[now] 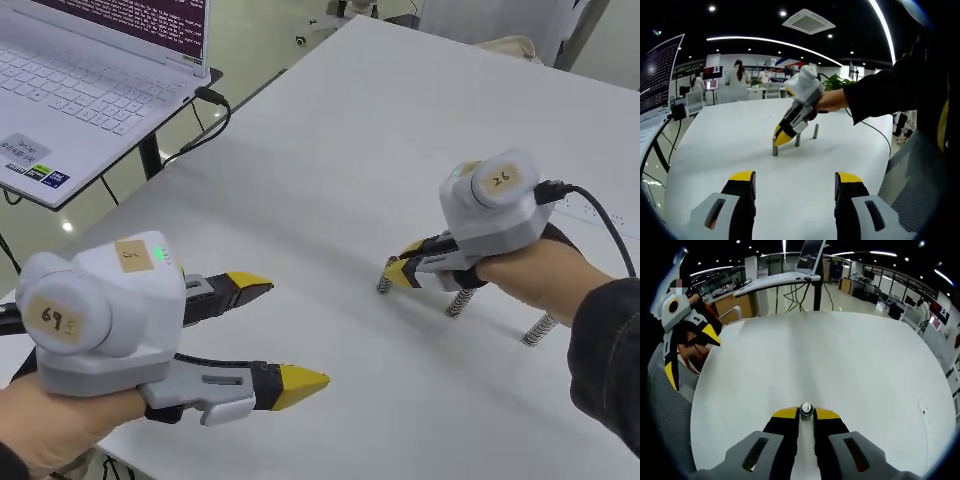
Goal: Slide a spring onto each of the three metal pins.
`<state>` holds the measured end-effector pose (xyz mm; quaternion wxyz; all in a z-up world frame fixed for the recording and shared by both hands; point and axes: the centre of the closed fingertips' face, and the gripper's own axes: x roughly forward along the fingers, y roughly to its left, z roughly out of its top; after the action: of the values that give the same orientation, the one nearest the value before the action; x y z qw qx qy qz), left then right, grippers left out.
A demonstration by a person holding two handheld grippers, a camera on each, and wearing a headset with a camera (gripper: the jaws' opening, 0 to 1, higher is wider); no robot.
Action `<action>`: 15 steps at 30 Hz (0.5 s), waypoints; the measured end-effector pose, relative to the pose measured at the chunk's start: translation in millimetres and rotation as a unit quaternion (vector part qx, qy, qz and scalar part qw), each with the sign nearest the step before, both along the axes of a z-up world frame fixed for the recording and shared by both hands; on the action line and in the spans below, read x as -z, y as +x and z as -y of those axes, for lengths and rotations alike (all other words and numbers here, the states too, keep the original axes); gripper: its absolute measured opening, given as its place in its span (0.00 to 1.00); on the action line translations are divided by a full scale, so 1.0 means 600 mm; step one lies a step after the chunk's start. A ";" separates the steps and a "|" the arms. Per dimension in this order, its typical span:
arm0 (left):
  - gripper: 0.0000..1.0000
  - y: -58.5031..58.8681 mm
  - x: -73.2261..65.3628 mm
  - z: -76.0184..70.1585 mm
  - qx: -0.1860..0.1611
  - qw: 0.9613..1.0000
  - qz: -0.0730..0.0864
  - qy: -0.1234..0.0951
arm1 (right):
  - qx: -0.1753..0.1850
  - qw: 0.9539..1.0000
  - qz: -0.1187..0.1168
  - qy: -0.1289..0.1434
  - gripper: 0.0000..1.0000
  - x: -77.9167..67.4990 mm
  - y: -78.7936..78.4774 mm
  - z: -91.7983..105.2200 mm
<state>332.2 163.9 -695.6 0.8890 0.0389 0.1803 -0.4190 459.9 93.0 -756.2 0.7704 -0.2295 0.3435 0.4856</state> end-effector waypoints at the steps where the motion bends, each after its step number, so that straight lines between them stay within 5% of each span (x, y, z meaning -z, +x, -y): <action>1: 0.60 0.000 0.000 0.000 0.000 1.000 0.000 0.000 | 0.000 1.000 0.002 0.001 0.08 0.000 0.000 0.000; 15: 0.59 -0.001 0.002 0.000 0.003 1.000 -0.003 0.000 | -0.005 1.000 0.006 -0.011 0.09 0.005 -0.003 0.005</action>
<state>331.4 163.9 -696.5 0.8875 0.0383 0.1828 -0.4214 458.4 90.0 -759.0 0.7675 -0.2430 0.3430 0.4840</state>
